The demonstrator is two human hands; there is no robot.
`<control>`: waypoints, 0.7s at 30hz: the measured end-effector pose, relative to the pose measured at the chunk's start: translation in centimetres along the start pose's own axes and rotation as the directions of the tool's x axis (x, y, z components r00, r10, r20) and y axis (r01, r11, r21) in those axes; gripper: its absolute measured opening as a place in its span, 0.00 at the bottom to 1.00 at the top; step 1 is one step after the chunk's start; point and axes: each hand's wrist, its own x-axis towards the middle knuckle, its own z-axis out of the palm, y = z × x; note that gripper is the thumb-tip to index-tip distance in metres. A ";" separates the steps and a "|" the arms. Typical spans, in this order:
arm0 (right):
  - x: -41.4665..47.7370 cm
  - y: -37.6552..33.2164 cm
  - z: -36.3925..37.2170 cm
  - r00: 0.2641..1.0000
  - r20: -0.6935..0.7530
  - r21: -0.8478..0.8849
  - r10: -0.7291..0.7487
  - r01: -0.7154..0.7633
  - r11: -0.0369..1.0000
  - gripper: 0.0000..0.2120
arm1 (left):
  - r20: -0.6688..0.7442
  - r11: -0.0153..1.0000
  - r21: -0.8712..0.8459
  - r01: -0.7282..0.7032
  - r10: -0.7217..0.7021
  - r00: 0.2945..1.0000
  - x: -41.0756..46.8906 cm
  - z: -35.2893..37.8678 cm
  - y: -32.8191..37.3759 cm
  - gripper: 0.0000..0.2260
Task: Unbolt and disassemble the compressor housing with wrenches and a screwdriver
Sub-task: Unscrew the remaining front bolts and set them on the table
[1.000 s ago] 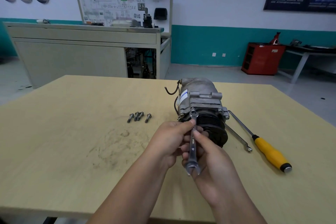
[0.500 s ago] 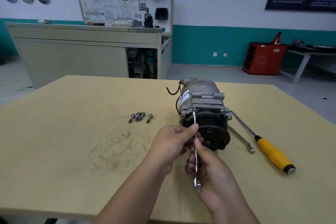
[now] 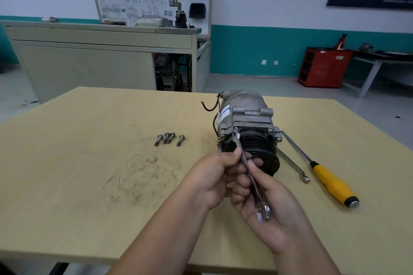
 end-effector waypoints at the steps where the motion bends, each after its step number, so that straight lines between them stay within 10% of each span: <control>1: 0.0 0.0 0.2 1.000 -0.006 0.031 -0.005 0.005 1.000 0.09 | -0.004 1.000 0.029 0.002 -0.002 1.000 0.0 -0.1 0.0 0.12; 21: 0.9 1.7 1.1 0.949 -0.160 -0.190 -0.273 0.242 0.951 0.18 | -0.105 0.981 0.099 -0.169 0.179 0.978 -0.1 -0.1 0.0 0.14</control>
